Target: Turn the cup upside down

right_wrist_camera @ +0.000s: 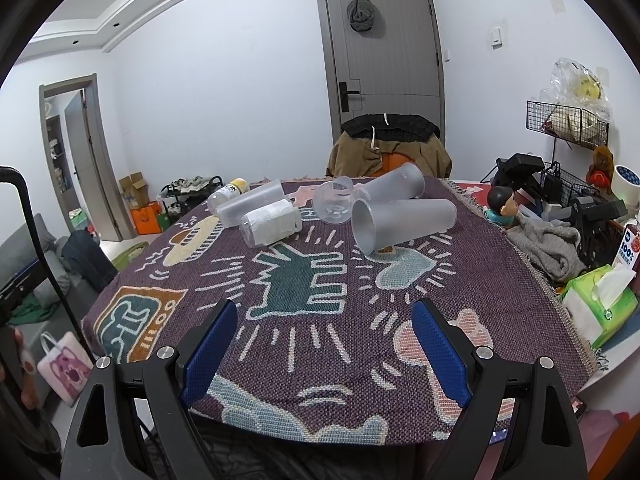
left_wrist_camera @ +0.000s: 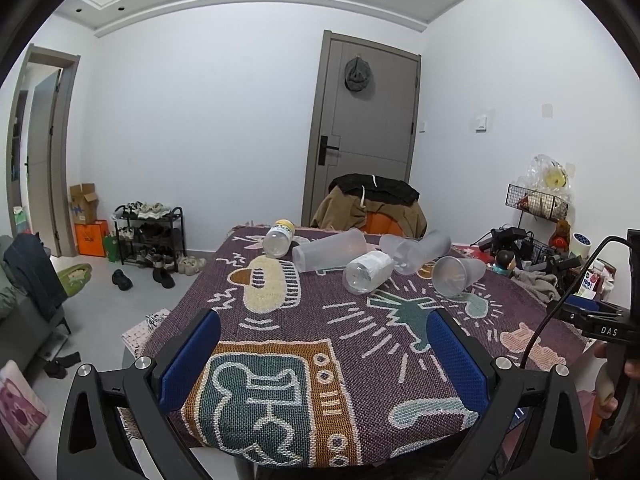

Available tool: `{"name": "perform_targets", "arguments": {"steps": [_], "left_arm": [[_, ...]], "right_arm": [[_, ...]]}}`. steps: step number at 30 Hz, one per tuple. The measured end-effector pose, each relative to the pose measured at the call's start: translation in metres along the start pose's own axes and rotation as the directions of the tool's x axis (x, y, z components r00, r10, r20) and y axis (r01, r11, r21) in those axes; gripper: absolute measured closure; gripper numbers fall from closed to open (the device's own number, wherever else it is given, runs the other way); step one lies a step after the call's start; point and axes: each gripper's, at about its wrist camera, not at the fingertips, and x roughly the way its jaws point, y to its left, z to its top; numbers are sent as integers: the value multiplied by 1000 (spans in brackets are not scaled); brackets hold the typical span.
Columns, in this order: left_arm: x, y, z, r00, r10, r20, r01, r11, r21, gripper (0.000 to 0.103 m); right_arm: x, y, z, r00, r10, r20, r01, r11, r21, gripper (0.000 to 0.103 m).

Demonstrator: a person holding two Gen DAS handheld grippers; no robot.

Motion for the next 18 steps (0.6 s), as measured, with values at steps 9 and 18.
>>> {"name": "perform_targets", "arguments": {"steps": [9, 18], "left_arm": [[2, 0, -1, 1000, 11, -4, -11, 1000, 25, 0], [12, 7, 10, 999, 41, -31, -40, 998, 45, 0]], "right_arm": [[3, 0, 0, 1000, 9, -10, -8, 1000, 7, 14], [11, 1, 11, 1000, 24, -18, -23, 1000, 4, 14]]}}
